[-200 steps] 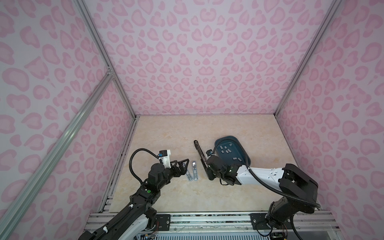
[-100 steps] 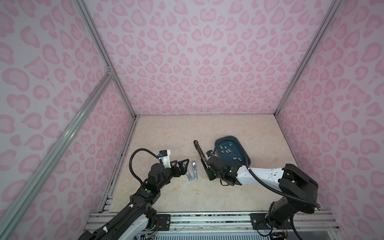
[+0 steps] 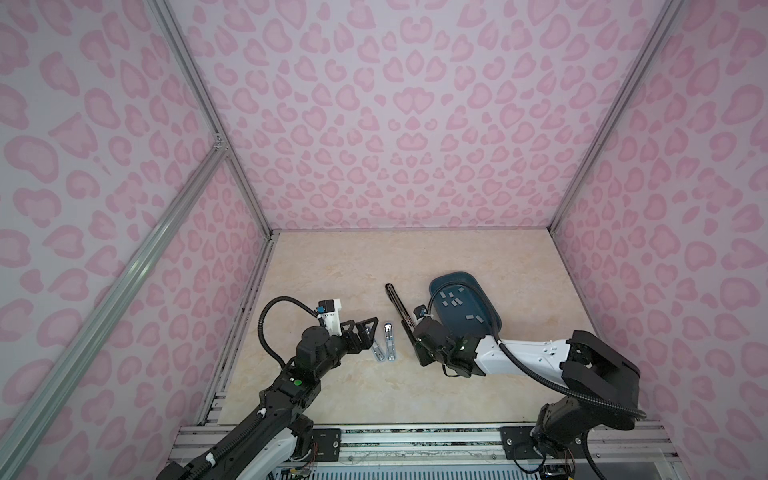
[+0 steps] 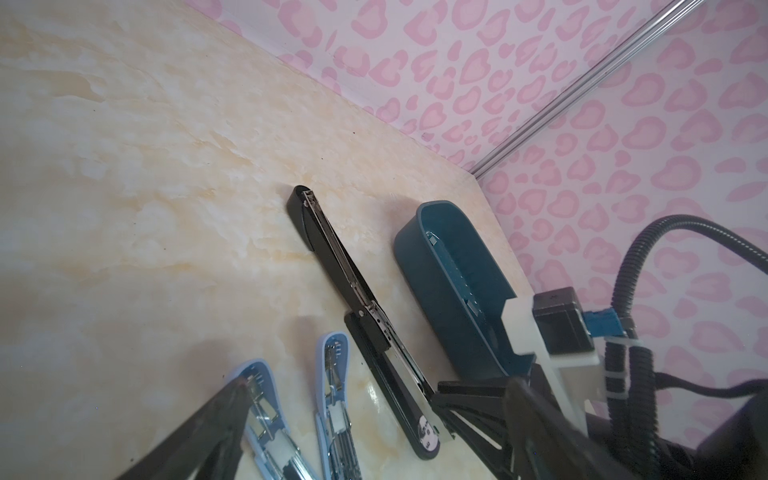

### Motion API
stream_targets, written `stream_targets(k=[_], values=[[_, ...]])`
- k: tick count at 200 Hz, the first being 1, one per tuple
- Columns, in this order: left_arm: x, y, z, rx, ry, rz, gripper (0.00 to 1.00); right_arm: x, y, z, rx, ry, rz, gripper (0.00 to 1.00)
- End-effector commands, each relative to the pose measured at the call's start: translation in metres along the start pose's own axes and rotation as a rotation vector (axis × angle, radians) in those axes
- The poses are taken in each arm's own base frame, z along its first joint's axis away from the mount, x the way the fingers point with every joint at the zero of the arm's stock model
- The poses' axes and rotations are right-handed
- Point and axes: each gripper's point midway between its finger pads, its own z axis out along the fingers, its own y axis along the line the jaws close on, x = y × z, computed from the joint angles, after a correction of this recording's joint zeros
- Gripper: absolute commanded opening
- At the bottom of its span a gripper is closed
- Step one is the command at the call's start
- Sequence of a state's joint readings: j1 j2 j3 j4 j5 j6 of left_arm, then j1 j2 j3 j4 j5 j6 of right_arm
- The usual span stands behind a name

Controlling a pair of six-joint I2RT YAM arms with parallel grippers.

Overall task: Load the staples into the stapler
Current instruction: 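Lower the held strip into the open channel of the black stapler, then open the right gripper to release the strip in the channel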

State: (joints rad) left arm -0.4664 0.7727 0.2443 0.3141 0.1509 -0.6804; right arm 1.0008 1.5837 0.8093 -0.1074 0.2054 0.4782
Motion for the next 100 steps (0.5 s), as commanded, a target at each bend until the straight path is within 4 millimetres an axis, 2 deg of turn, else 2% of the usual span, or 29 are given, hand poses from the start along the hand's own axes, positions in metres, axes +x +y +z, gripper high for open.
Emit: stream_targets(k=[1,54,100], values=[[-0.011,-0.008,-0.001,0.022,-0.034,0.009,0.97,0.01,-0.009,-0.003,0.046,0.016,-0.014,0.12],[-0.013,-0.009,-0.002,0.025,-0.04,0.01,0.97,0.012,-0.006,-0.015,0.074,-0.016,-0.054,0.13],[-0.012,-0.009,-0.002,0.026,-0.039,0.009,0.97,0.016,-0.006,-0.014,0.076,-0.012,-0.055,0.15]])
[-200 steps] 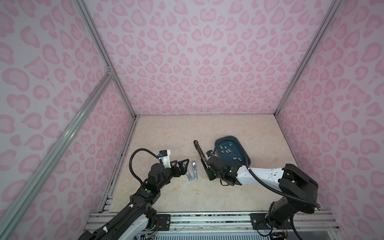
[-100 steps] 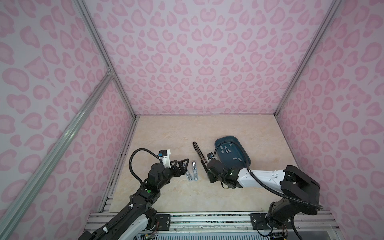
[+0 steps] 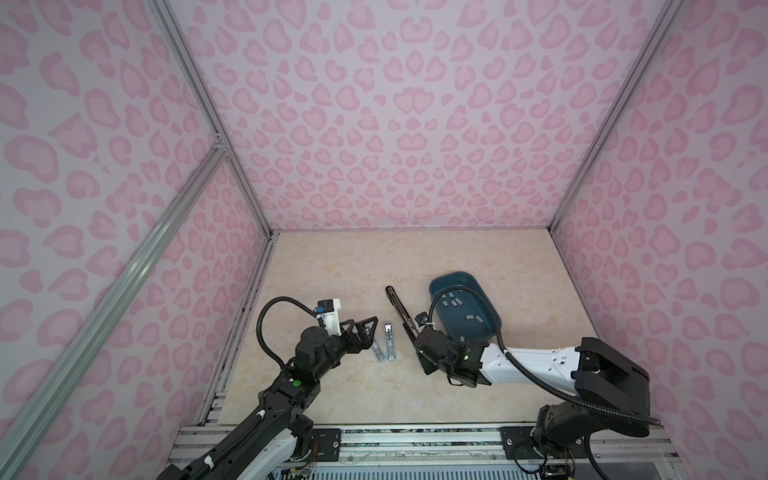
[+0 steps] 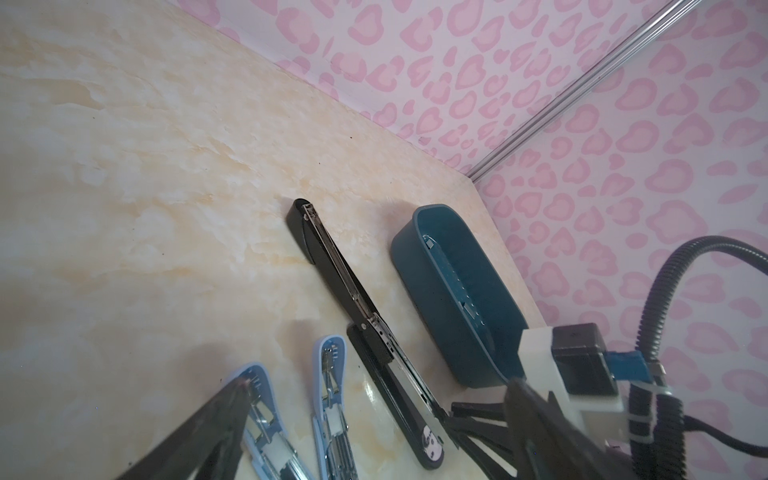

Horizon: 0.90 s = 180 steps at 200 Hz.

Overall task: Load the staples into the stapler
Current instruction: 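Open the right gripper to release the strip in the channel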

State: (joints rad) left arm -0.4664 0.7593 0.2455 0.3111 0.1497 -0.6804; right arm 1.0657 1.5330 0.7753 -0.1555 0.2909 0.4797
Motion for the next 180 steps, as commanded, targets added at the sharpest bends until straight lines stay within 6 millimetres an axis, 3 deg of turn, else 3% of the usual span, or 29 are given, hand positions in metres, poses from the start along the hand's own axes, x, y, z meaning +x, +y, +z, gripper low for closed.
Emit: stream_targets(k=[1,50,84,126,163,180], values=[[-0.01,-0.007,-0.001,0.019,-0.029,0.007,0.97,0.003,-0.005,0.001,0.027,0.002,0.003,0.15],[-0.009,-0.006,0.0,0.017,-0.027,0.007,0.97,0.005,-0.004,0.003,0.028,0.006,0.005,0.17],[-0.009,-0.006,0.0,0.015,-0.025,0.008,0.97,0.007,-0.003,0.005,0.021,0.018,0.004,0.25],[-0.01,-0.006,0.0,0.013,-0.027,0.008,0.97,0.007,-0.003,0.004,0.019,0.011,0.006,0.27],[-0.01,-0.006,-0.001,0.014,-0.028,0.008,0.97,-0.003,-0.006,-0.003,0.03,-0.025,0.0,0.32],[-0.01,-0.005,-0.001,0.007,-0.028,0.015,0.97,-0.016,-0.018,-0.012,0.084,-0.058,0.004,0.34]])
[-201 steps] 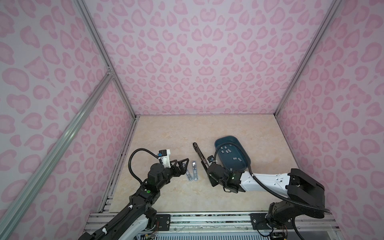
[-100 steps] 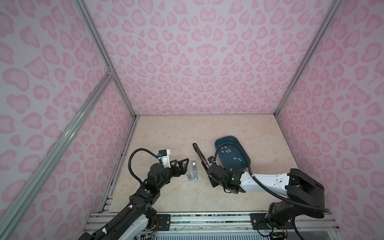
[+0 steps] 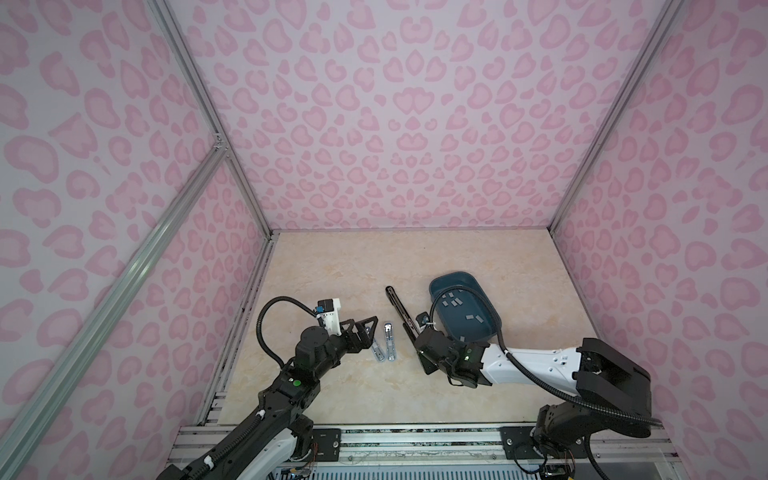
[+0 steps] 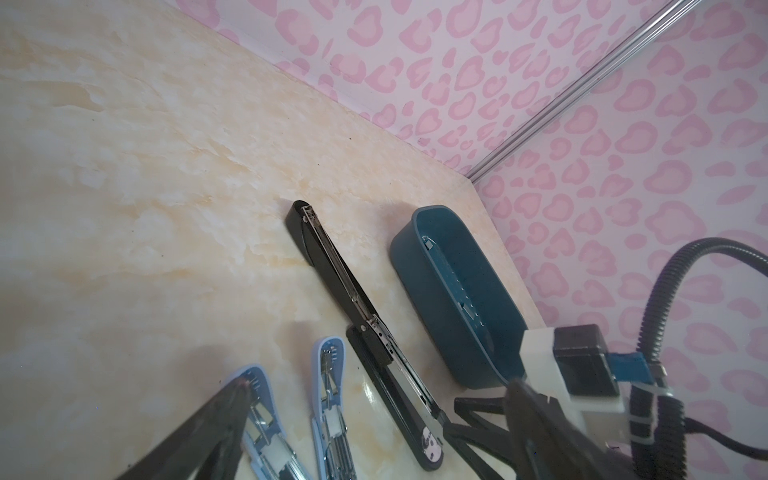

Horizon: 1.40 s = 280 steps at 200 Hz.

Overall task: Load the staples into the stapler
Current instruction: 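Open the right gripper to release the strip in the channel, then move the right gripper back over the teal tray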

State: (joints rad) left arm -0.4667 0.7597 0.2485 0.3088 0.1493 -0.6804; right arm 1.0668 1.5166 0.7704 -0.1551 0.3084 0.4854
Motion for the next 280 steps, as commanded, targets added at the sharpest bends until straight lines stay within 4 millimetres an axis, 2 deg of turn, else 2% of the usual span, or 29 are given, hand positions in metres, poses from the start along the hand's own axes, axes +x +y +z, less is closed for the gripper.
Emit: stream_targets(k=[1,26,47,68,83,95,104,119,137,158,183,201,280], values=[[-0.01,-0.005,-0.001,0.005,-0.028,0.016,0.97,-0.014,-0.016,-0.008,0.077,-0.041,-0.007,0.34],[-0.011,0.001,-0.002,-0.037,-0.023,0.032,0.97,-0.051,-0.041,-0.035,0.108,-0.125,0.04,0.38],[-0.013,0.005,0.0,-0.069,-0.019,0.048,0.97,-0.083,-0.08,-0.048,0.121,-0.174,0.156,0.41],[-0.011,0.006,0.003,-0.075,-0.007,0.087,0.97,-0.107,-0.125,-0.05,0.137,-0.192,0.273,0.44],[-0.013,0.007,0.005,-0.091,0.001,0.129,0.97,-0.118,-0.149,-0.046,0.16,-0.186,0.319,0.45],[-0.014,0.009,0.007,-0.107,0.005,0.161,0.97,-0.123,-0.162,-0.035,0.174,-0.158,0.3,0.48],[-0.016,0.008,0.008,-0.109,0.006,0.181,0.97,-0.118,-0.171,-0.022,0.195,-0.095,0.286,0.48],[-0.018,0.009,0.011,-0.121,0.0,0.185,0.97,-0.106,-0.175,-0.001,0.184,0.021,0.24,0.48],[-0.009,0.005,0.021,-0.091,0.031,0.173,0.98,-0.094,-0.176,0.026,0.154,0.102,0.216,0.45],[0.001,-0.003,0.034,-0.098,0.087,0.212,1.0,-0.083,-0.178,0.047,0.173,0.16,0.185,0.41],[0.01,-0.016,0.041,-0.073,0.13,0.251,0.99,-0.076,-0.185,0.058,0.204,0.19,0.171,0.41],[0.006,-0.022,0.037,-0.07,0.106,0.274,0.99,-0.069,-0.187,0.064,0.202,0.211,0.179,0.41],[-0.001,-0.021,0.026,-0.083,0.066,0.282,1.0,-0.047,-0.191,0.086,0.216,0.296,0.189,0.36]])
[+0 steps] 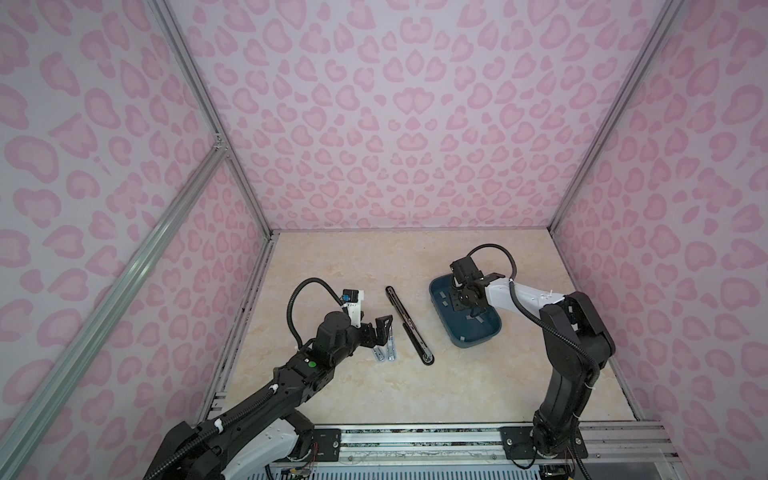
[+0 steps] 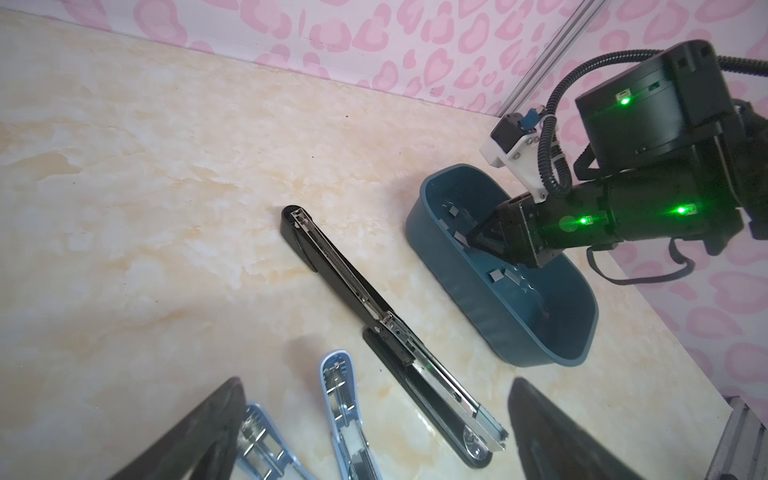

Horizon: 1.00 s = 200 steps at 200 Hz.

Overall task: Load the staples into the stapler
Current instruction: 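Move the right gripper back over the teal tray, then lower the right gripper and grasp another grey staple strip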

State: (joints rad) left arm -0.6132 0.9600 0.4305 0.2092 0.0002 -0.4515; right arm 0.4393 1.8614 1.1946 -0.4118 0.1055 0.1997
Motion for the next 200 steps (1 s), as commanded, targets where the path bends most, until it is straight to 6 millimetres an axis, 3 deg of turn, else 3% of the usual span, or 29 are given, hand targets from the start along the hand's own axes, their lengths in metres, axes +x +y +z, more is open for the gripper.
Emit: stream_targets(k=[1,49,200], values=[[-0.005,0.002,-0.003,-0.012,-0.03,0.011,1.0,0.005,-0.001,0.006,0.007,0.026,0.0,0.36],[-0.003,0.003,0.001,-0.019,-0.015,0.011,1.0,0.008,-0.009,0.011,0.03,0.041,0.018,0.35],[-0.002,0.004,0.004,-0.021,-0.008,0.005,1.0,0.012,-0.002,0.032,0.012,0.088,0.026,0.38]])
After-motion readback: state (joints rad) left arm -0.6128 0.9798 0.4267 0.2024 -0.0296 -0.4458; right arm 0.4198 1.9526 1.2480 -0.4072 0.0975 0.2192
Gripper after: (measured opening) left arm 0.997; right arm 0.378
